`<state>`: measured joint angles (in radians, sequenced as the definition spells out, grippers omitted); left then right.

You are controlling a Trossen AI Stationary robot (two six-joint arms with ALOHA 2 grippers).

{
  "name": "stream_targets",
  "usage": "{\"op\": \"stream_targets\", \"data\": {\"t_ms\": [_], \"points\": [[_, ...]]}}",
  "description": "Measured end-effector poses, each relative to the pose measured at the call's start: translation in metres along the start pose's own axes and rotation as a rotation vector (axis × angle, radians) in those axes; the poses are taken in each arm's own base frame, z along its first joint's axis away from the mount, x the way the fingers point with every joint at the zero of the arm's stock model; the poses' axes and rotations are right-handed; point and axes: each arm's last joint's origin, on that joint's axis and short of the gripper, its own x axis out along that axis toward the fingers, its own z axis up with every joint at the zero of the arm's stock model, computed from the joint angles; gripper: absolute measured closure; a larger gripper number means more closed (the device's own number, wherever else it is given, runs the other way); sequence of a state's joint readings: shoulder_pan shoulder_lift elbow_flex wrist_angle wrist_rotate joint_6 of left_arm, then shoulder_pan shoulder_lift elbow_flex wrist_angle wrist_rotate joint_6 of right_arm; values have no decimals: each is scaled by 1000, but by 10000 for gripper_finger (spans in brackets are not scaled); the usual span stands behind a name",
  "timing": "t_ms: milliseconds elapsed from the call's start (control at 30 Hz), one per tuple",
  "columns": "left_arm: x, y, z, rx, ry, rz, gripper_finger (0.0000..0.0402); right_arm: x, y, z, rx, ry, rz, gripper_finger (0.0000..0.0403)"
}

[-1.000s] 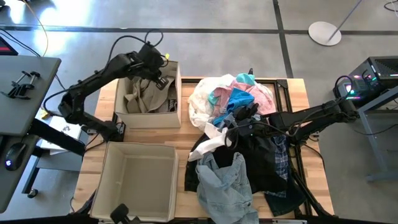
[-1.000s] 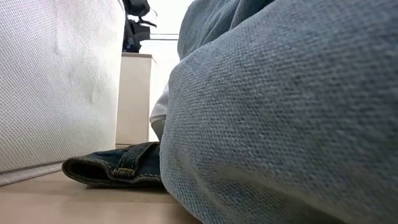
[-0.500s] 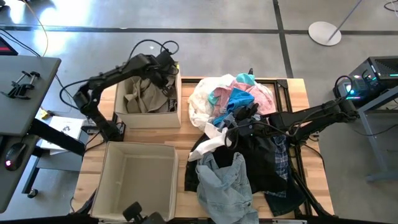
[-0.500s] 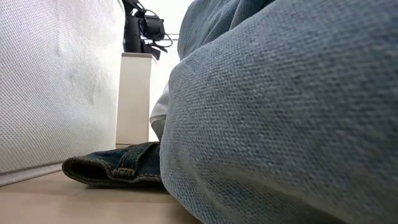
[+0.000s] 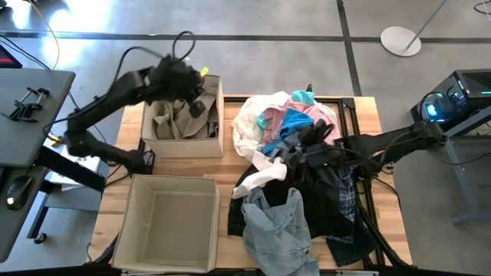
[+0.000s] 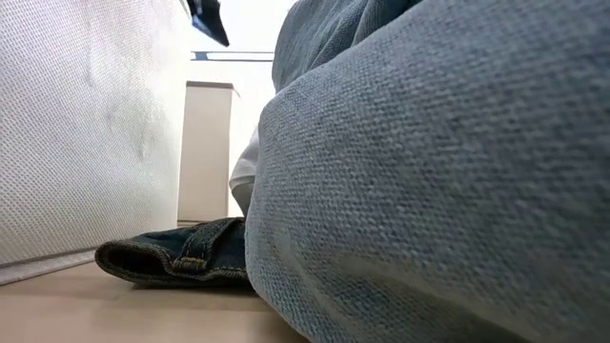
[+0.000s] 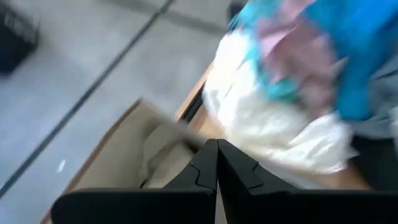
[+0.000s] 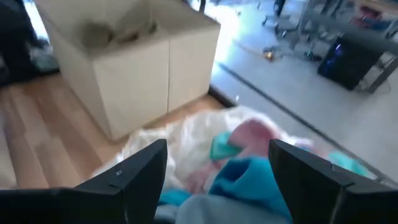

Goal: Sort clothes
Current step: Put the blue underwear into the top brown laundry organizer

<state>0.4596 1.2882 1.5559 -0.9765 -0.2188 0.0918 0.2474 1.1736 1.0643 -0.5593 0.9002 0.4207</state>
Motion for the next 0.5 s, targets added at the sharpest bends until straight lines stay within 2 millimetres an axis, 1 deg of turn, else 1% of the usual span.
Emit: {"op": "stream_targets", "data": {"t_ms": [67, 167, 233, 300, 333, 400, 500], "points": [[-13, -14, -5, 10, -102, -43, 401, -10, -9, 9, 54, -15, -43, 130], [-26, -35, -16, 11, -253, -128, 401, -16, -30, 19, 146, 54, -112, 131], [-28, -50, -26, 22, -330, -193, 401, -12, -44, 17, 167, 144, -155, 136], [-25, -65, -37, 41, -383, -254, 401, -3, -53, 14, 178, 240, -149, 143], [-25, -72, -42, 47, -409, -280, 401, 3, -56, 12, 155, 284, -117, 146], [-22, -83, -51, 62, -448, -324, 401, 14, -61, 9, 31, 351, -45, 154], [-17, -96, -61, 94, -478, -363, 401, 31, -63, 9, -149, 389, 22, 173]]}}
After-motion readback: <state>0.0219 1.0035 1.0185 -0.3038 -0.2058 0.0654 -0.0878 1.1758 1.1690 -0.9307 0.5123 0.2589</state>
